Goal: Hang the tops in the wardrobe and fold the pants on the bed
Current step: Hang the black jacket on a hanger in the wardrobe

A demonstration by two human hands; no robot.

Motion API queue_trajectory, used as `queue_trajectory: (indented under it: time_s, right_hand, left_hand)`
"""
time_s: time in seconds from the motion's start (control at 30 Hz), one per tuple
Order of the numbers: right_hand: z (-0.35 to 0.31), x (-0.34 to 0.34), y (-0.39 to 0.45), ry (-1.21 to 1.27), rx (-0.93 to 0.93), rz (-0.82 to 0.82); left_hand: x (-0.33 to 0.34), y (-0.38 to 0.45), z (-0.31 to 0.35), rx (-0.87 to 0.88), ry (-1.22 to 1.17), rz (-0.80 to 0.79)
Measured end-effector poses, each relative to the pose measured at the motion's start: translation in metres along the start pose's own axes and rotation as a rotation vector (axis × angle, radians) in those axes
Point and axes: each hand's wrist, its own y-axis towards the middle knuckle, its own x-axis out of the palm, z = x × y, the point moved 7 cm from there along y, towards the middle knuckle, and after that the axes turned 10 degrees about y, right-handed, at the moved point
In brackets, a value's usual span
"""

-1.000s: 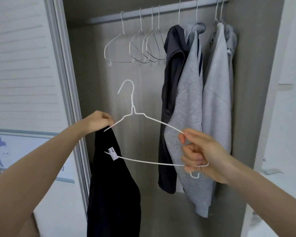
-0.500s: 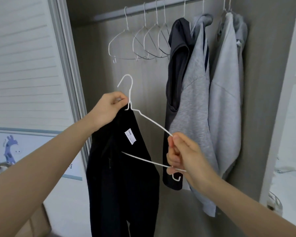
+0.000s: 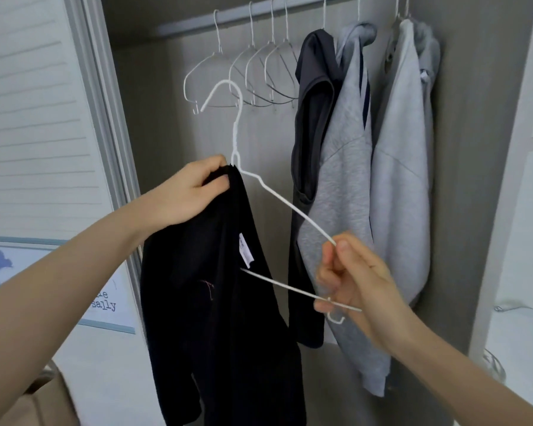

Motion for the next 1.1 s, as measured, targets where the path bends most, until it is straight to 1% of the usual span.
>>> queue_trajectory:
  time_s: [0.07, 0.1, 0.17, 0.2, 0.23, 0.3, 0.4, 0.43, 0.47, 0.53, 0.57, 0.6, 0.63, 0.67, 0.7, 0.77, 0.87, 0.9, 0.97, 1.07, 1.1]
  right_hand:
    - [0.013, 0.006, 0.001, 0.061, 0.144, -0.114]
    - [0.019, 0.007, 0.002, 0.091, 0.232, -0.179]
    - [0.031, 0.005, 0.001, 0.237, 0.411, -0.276]
    - [0.038, 0.005, 0.001, 0.324, 0.501, -0.302]
    - [0.046, 0.005, 0.001, 0.348, 0.572, -0.310]
    - [0.065, -0.002, 0.002, 0.203, 0.618, -0.262]
    - [0.086, -0.016, 0.001, -0.001, 0.625, -0.182]
    - [0.089, -0.020, -0.002, -0.096, 0.625, -0.179]
    - [0.091, -0.021, -0.006, -0.240, 0.603, -0.201]
    - [0.093, -0.019, -0.012, -0.551, 0.484, -0.315]
    - [0.091, -0.016, -0.012, -0.681, 0.393, -0.368]
    - [0.086, -0.011, -0.012, -0.782, 0.292, -0.388]
    - [0.080, -0.006, -0.009, -0.835, 0.206, -0.378]
    - [0.077, -0.002, -0.006, -0.845, 0.166, -0.351]
    - [0.076, 0.003, -0.003, -0.843, 0.169, -0.329]
    - [0.086, 0.005, -0.002, -0.889, 0.237, -0.324]
    - [0.104, -0.006, -0.012, -1.062, 0.308, -0.357]
    - [0.104, -0.013, -0.015, -1.132, 0.292, -0.355]
    - [0.094, -0.030, -0.014, -1.294, 0.202, -0.338]
    - [0.066, -0.060, -0.005, -1.505, 0.113, -0.245]
    - [0.057, -0.067, -0.001, -1.610, 0.093, -0.259]
  left_hand:
    - [0.007, 0.002, 0.002, -0.058, -0.217, -0.051]
    - [0.009, 0.003, 0.003, -0.073, -0.269, -0.060]
    - [0.013, 0.004, 0.010, -0.048, -0.253, -0.021]
    - [0.016, 0.005, 0.015, -0.018, -0.227, 0.015]
    - [0.018, 0.006, 0.021, 0.011, -0.218, 0.051]
    - [0.026, 0.008, 0.030, 0.033, -0.210, 0.095]
    - [0.029, 0.009, 0.022, -0.007, -0.209, 0.157]
    - [0.027, 0.008, 0.017, -0.023, -0.222, 0.188]
    - [0.025, 0.007, 0.011, -0.043, -0.231, 0.212]
    - [0.021, 0.005, 0.001, -0.090, -0.249, 0.243]
    - [0.021, 0.005, -0.003, -0.116, -0.266, 0.251]
    - [0.022, 0.005, -0.005, -0.132, -0.275, 0.251]
    - [0.024, 0.005, -0.005, -0.133, -0.273, 0.247]
    - [0.026, 0.005, -0.002, -0.128, -0.266, 0.244]
    - [0.028, 0.005, 0.001, -0.117, -0.254, 0.242]
    - [0.031, 0.007, 0.008, -0.096, -0.232, 0.239]
    - [0.028, 0.007, 0.007, -0.095, -0.204, 0.249]
    - [0.025, 0.006, 0.003, -0.103, -0.198, 0.255]
    - [0.015, 0.003, -0.011, -0.142, -0.185, 0.284]
    - [0.001, -0.004, -0.038, -0.246, -0.146, 0.318]
    - [0.000, -0.006, -0.046, -0.274, -0.127, 0.307]
